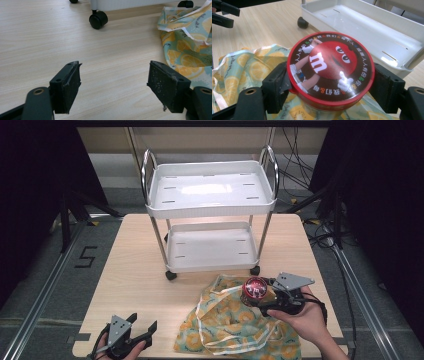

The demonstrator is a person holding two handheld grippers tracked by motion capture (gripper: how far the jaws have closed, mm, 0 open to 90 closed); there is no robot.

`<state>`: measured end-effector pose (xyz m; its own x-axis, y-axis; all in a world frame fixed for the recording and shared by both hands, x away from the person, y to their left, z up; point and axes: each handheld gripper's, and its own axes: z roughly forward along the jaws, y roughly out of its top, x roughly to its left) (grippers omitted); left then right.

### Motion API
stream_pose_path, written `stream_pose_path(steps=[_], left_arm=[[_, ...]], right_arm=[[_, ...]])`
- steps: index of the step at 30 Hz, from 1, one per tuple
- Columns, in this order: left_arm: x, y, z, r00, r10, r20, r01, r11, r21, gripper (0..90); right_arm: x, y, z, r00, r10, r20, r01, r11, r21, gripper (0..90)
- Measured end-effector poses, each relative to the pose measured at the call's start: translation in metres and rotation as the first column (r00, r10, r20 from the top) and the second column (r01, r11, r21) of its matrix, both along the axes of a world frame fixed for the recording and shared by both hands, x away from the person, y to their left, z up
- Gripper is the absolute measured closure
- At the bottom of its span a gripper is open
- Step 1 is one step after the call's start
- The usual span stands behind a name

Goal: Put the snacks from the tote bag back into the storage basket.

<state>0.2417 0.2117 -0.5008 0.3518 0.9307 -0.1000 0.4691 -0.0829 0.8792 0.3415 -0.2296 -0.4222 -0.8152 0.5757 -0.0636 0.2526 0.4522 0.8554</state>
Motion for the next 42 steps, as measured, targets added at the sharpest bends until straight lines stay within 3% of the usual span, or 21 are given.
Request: stream_pose_path(steps=[2, 7, 8, 14, 32, 34, 39, 42], left_arm=[[0.0, 0.0, 0.0, 1.0, 0.003, -0.001, -0.003, 1.0, -0.001, 25.7], [-0.001, 0.0, 0.001, 0.9999, 0.006, -0.008, -0.006, 0.9999, 0.01, 25.7], [-0.001, 0.0, 0.001, 0.9999, 0.01, -0.005, -0.009, 0.9999, 0.006, 25.7], [-0.001, 0.0, 0.001, 0.9999, 0.008, -0.008, -0.008, 0.9999, 0.009, 25.7], [-0.001, 0.0, 0.001, 1.0, 0.007, -0.006, -0.006, 0.9999, 0.008, 25.7], [0.0, 0.001, 0.0, 1.0, 0.005, -0.003, -0.005, 1.0, 0.005, 25.7], [-0.001, 0.001, 0.001, 1.0, 0.006, -0.006, -0.006, 0.9999, 0.009, 25.7], [-0.001, 0.0, 0.001, 1.0, 0.009, -0.003, -0.009, 0.9999, 0.006, 25.7]], right_arm=[[-0.001, 0.001, 0.001, 0.9997, -0.013, -0.02, 0.013, 1.0, 0.006, 26.0], [0.002, 0.001, 0.001, 1.0, 0.0, -0.004, 0.0, 1.0, -0.001, 26.0], [0.001, 0.002, 0.001, 0.9996, -0.015, -0.022, 0.015, 1.0, 0.004, 26.0], [0.004, 0.002, 0.002, 1.0, -0.004, 0.004, 0.004, 1.0, -0.001, 26.0], [0.007, 0.003, 0.003, 0.9992, -0.039, 0.006, 0.039, 0.999, 0.012, 26.0], [0.009, 0.002, 0.004, 0.9991, -0.035, 0.024, 0.035, 0.999, 0.005, 26.0], [0.009, 0.003, 0.005, 0.9991, -0.042, 0.01, 0.042, 0.999, 0.008, 26.0], [0.012, 0.003, 0.006, 0.9988, -0.037, 0.033, 0.037, 0.999, 0.005, 26.0]])
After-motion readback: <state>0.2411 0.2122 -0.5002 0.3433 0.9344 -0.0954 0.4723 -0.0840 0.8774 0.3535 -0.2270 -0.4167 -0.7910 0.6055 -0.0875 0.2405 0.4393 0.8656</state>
